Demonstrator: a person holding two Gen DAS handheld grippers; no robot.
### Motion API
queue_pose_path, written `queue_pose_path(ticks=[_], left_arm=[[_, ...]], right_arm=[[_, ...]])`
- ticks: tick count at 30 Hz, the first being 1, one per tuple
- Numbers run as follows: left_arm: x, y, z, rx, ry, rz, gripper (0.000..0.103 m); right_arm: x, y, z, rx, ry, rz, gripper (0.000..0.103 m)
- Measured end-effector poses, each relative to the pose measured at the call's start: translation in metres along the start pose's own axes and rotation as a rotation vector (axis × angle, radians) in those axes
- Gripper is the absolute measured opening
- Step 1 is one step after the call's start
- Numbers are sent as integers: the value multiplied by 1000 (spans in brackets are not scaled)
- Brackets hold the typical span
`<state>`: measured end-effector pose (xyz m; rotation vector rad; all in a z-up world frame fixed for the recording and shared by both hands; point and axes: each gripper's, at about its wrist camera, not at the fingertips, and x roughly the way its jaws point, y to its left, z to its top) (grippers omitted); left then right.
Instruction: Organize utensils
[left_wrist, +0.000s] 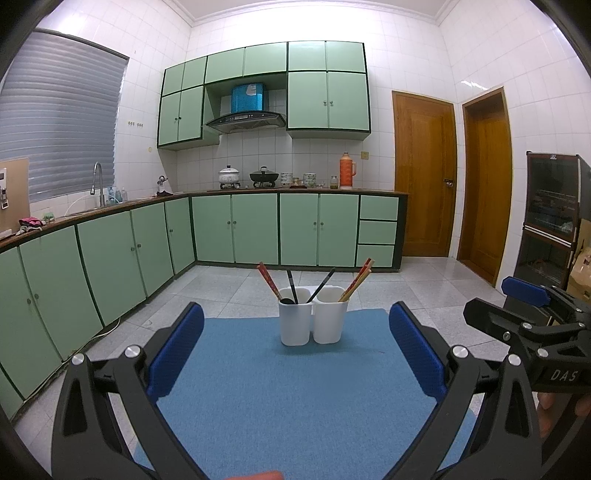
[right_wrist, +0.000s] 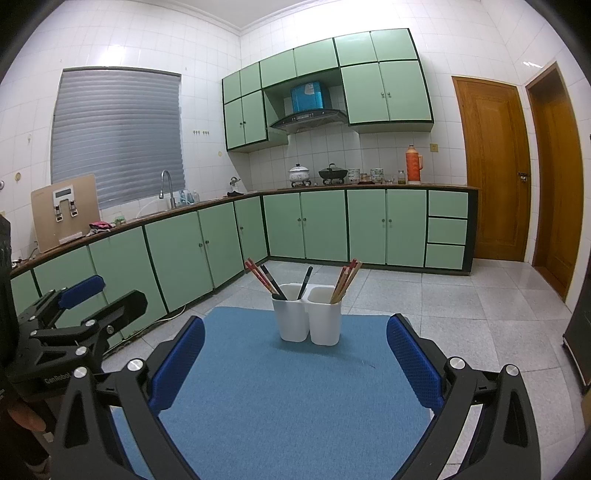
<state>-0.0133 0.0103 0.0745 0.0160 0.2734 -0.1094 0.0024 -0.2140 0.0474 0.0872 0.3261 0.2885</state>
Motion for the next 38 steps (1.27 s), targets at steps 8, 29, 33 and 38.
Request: queue_pose_path(ticks=[8, 29, 33, 38], left_arm=[[0, 2, -1, -3, 0, 5, 97], [4, -3, -5, -1, 5, 7, 97], [5, -4, -5, 1, 8, 6, 97], [6, -3, -5, -2, 7, 8, 97]], right_arm=[[0, 0, 0, -1, 0, 0, 97], [0, -3, -4, -1, 6, -3, 97], [0, -3, -4, 0, 6, -4, 97], [-1, -4, -4, -1, 6, -5, 97]])
